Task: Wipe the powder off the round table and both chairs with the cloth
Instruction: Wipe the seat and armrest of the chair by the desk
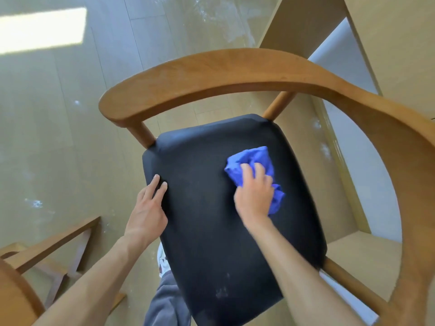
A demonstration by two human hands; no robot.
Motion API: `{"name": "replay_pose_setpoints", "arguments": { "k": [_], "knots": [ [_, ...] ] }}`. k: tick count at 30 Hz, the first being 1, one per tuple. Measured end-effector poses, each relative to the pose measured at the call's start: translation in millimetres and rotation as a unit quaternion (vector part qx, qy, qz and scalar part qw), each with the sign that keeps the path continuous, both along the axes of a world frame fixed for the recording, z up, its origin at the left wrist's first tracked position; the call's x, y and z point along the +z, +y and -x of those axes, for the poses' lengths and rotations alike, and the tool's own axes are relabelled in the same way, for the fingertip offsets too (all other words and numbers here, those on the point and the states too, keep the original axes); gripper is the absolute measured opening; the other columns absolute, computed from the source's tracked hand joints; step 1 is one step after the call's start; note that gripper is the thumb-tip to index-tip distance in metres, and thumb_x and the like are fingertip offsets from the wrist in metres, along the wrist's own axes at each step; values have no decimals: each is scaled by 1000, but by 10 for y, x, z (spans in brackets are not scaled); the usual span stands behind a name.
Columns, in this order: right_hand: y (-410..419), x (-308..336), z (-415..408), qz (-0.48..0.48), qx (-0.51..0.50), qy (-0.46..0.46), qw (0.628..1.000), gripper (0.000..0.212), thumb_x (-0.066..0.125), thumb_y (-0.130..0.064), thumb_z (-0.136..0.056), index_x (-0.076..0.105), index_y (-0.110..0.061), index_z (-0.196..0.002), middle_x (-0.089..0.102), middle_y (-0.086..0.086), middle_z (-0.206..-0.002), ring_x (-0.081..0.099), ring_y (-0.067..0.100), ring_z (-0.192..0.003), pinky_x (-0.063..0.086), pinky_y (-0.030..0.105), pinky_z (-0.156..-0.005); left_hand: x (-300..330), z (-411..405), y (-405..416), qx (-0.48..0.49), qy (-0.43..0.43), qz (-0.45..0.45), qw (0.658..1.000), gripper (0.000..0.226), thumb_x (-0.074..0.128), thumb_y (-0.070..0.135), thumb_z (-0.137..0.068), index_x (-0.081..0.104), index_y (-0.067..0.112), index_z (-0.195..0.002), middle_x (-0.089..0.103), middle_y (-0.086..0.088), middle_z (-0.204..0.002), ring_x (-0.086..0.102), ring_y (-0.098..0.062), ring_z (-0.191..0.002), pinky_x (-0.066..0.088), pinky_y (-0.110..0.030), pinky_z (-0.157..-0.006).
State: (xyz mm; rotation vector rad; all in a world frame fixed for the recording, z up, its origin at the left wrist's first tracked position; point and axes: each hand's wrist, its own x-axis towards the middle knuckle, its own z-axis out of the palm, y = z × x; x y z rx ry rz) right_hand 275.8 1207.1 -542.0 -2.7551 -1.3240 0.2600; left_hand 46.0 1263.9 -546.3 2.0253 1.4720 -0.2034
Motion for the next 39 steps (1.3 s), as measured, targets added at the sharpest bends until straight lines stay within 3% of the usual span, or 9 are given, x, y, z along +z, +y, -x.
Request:
{"name": "replay_pose_setpoints", "arguments": {
  "k": [5,9,13,18,22,26,31,34,39],
  "knots": [
    [-568,16,1022,-21,235,19,971,41,41,-4,-77,64,-25,-103,64,4,-119,59,31,-81,48,35,-63,74,118,56,26,-25,39,999,76,36,-15,-79,30,18,-148,12,10,-158,20,-15,-143,19,-22,-112],
    [-1166,3,1096,-27,440,33,897,50,23,-1,-91,67,-25,-93,66,1,-114,62,30,-84,46,33,-63,85,192,-109,19,-27,22,999,77,36,-16,-79,30,17,-148,15,4,-159,18,-17,-144,18,-23,-113],
    [-1440,-41,674,-45,599,22,799,33,39,-1,-90,62,-24,-93,61,-2,-115,58,28,-87,41,35,-65,87,180,-403,-24,-3,11,1000,65,37,-7,-89,29,19,-149,15,2,-159,14,-20,-145,22,-28,-114],
    [-1578,-19,-128,-24,680,-5,733,27,45,0,-83,58,-24,-88,60,-2,-113,59,28,-83,45,35,-63,133,51,-816,-68,17,-24,997,57,44,1,-91,35,15,-146,22,-7,-157,17,-30,-145,16,-33,-116],
    [-1623,75,-975,33,645,-61,761,32,46,0,-75,63,-26,-86,64,1,-107,61,29,-78,45,35,-57,178,-85,-1149,-34,49,10,998,56,37,11,-97,24,20,-150,5,-3,-160,6,-24,-147,11,-28,-117],
    [-1659,195,-1334,132,485,-67,862,56,74,7,-38,66,-18,-89,58,9,-104,56,33,-69,40,33,-46,289,-168,-1414,19,59,53,997,54,34,14,-99,21,21,-151,1,1,-160,3,-20,-147,19,-29,-115],
    [-1862,271,-757,183,192,-21,964,46,68,12,-56,59,-5,-98,50,20,-102,53,37,-70,41,37,-48,417,-93,-1597,75,64,107,989,53,34,17,-99,21,23,-150,4,4,-160,5,-17,-146,27,-35,-112],
    [-1972,305,-278,281,59,30,957,46,53,0,-81,41,-9,-125,37,17,-121,50,39,-97,42,38,-66,430,21,-1663,105,63,123,985,53,33,17,-99,22,24,-150,6,3,-160,6,-16,-146,26,-34,-112],
    [-1994,361,425,281,32,117,952,45,48,0,-83,37,-9,-126,33,15,-123,49,37,-100,42,36,-69,405,304,-1773,137,56,129,981,52,34,17,-98,25,25,-149,11,2,-159,9,-18,-146,26,-37,-113]
  ]
}}
